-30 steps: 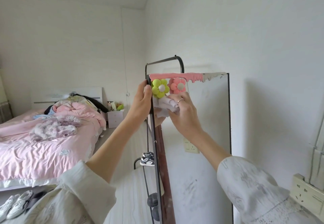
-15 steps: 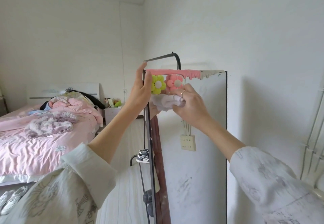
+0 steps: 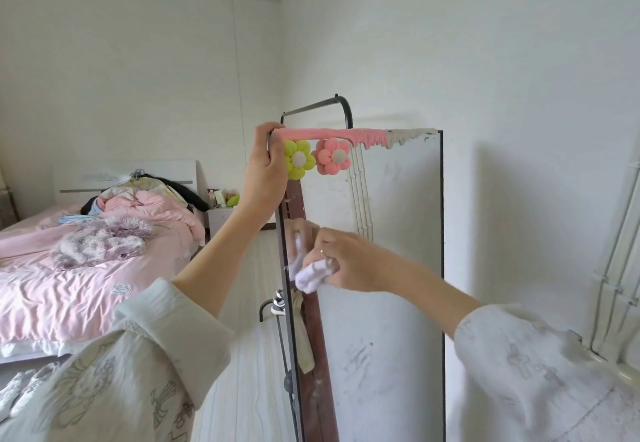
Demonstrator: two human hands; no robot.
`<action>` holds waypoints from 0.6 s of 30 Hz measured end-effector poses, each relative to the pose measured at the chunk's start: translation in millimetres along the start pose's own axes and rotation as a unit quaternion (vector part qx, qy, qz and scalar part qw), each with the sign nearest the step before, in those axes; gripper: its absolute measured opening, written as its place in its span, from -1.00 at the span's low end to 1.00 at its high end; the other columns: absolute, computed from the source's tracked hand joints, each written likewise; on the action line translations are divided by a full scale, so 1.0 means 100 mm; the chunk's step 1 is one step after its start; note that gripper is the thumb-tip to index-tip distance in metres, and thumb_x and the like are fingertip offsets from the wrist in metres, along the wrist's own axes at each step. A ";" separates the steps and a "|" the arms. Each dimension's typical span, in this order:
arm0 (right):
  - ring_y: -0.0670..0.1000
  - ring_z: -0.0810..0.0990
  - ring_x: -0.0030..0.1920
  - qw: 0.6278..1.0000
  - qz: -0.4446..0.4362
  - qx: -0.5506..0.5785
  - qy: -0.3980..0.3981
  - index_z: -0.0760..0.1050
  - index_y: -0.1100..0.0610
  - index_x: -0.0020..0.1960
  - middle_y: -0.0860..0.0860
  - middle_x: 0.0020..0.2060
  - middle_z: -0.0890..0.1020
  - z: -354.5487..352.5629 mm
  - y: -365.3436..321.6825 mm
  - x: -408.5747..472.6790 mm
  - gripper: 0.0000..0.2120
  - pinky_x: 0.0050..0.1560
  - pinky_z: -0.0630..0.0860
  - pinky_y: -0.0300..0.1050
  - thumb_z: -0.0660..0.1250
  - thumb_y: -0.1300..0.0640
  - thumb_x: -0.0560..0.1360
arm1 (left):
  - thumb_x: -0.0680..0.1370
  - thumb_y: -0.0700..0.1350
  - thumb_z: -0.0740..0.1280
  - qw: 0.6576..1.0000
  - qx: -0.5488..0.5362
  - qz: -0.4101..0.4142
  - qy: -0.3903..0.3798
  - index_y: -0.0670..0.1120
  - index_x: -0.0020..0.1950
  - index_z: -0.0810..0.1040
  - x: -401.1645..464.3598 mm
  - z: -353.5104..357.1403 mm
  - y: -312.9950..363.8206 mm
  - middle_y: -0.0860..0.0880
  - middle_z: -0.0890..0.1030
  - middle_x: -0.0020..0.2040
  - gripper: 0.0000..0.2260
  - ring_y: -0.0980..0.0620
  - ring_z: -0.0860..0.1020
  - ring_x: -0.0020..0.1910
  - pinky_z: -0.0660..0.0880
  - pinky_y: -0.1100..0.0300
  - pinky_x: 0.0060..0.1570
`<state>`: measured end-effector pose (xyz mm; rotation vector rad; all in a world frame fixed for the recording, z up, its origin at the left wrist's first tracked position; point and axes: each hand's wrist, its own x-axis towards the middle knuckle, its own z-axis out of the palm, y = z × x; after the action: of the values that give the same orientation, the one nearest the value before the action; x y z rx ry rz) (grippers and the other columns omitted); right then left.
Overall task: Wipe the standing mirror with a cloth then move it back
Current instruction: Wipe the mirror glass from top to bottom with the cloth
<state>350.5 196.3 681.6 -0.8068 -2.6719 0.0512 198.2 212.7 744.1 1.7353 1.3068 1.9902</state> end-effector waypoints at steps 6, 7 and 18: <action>0.07 0.49 0.01 0.940 0.151 -0.052 0.301 0.55 0.19 0.13 0.10 0.03 0.47 -0.48 0.43 -0.02 -0.72 0.01 0.49 0.00 0.30 0.25 0.42 | 0.63 -0.06 -0.02 0.999 0.007 0.024 0.026 0.10 0.05 0.34 -0.06 0.11 0.08 0.06 0.42 -0.37 -0.84 0.09 0.38 -0.46 0.38 0.10 -0.42; 0.10 0.48 0.04 0.931 0.173 -0.074 0.314 0.53 0.23 0.15 0.13 0.04 0.46 -0.51 0.50 0.01 -0.71 0.01 0.48 -0.01 0.27 0.26 0.44 | 0.63 -0.05 -0.02 0.999 0.006 0.021 0.027 0.11 0.05 0.34 -0.06 0.11 0.08 0.06 0.41 -0.37 -0.84 0.07 0.39 -0.45 0.41 0.05 -0.42; -0.05 0.44 -0.04 0.911 0.126 0.020 0.393 0.50 0.22 0.19 0.11 0.06 0.46 -0.28 0.54 0.23 -0.72 -0.07 0.28 -0.38 0.29 0.30 0.48 | 0.63 -0.05 -0.02 0.999 -0.007 0.018 0.035 0.10 0.08 0.35 -0.04 0.09 0.01 0.09 0.43 -0.33 -0.82 0.14 0.41 -0.42 0.39 0.21 -0.42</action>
<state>370.6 251.7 707.7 -0.9094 -1.7967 -0.1295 207.4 213.5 740.9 1.7076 1.2893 2.0931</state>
